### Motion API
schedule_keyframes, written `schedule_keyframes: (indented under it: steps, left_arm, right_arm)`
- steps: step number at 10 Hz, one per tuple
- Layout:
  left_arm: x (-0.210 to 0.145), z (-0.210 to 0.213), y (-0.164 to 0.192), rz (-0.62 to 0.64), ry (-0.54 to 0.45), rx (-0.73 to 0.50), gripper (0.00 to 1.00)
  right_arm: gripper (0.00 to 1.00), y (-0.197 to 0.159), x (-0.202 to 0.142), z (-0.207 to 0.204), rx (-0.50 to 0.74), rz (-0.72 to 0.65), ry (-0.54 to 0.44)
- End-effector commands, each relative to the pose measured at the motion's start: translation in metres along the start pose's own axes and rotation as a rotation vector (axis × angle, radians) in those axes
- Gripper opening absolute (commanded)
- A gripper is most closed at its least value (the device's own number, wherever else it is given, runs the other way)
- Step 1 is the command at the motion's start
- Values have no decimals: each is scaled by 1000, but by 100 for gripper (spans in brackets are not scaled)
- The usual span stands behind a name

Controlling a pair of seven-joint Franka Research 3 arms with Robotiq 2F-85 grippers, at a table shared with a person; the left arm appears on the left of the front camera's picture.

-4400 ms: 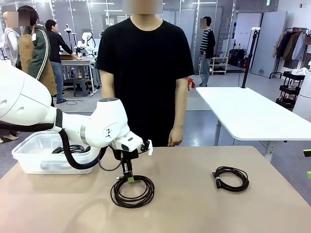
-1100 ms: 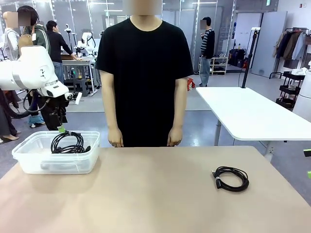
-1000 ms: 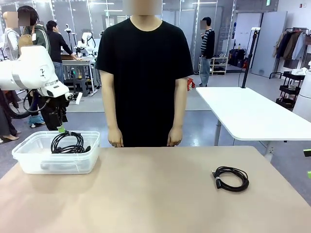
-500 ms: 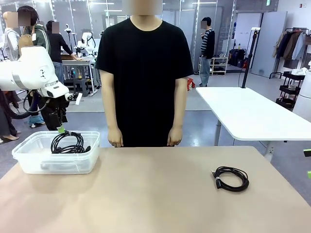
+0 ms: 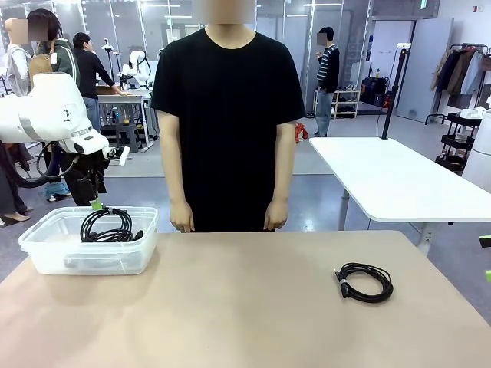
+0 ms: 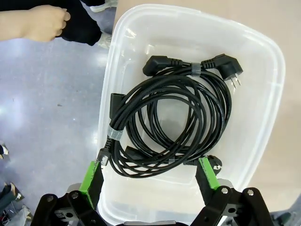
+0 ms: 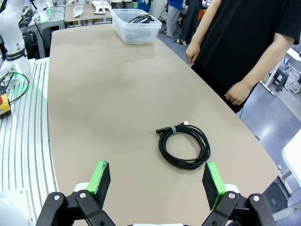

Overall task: Organize and store the cables.
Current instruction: Place the USB Extension Cable into the Organizing box.

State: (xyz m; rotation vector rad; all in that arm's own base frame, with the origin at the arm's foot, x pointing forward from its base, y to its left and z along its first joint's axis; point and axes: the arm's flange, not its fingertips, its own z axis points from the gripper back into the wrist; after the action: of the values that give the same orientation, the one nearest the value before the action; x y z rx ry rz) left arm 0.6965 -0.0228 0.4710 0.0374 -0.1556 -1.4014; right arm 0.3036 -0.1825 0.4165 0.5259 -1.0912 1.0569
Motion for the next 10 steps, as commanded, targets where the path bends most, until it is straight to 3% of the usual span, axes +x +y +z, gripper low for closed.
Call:
schedule_keyframes:
  steps: [1, 5, 7, 10]
  left_arm:
    - [-2, 0, 5, -6, 3, 9, 100]
    - [0, 0, 0, 0, 0, 0, 100]
    - [-10, 24, -17, 76, -30, 17, 100]
    - [-79, 54, -83, 258, -256, -25, 100]
  right_arm:
    - [100, -3, 0, 0, -7, 11, -19]
    - [100, -3, 0, 0, -7, 11, -19]
    - [100, -3, 0, 0, -7, 11, -19]
    - [100, -3, 0, 0, -7, 11, -19]
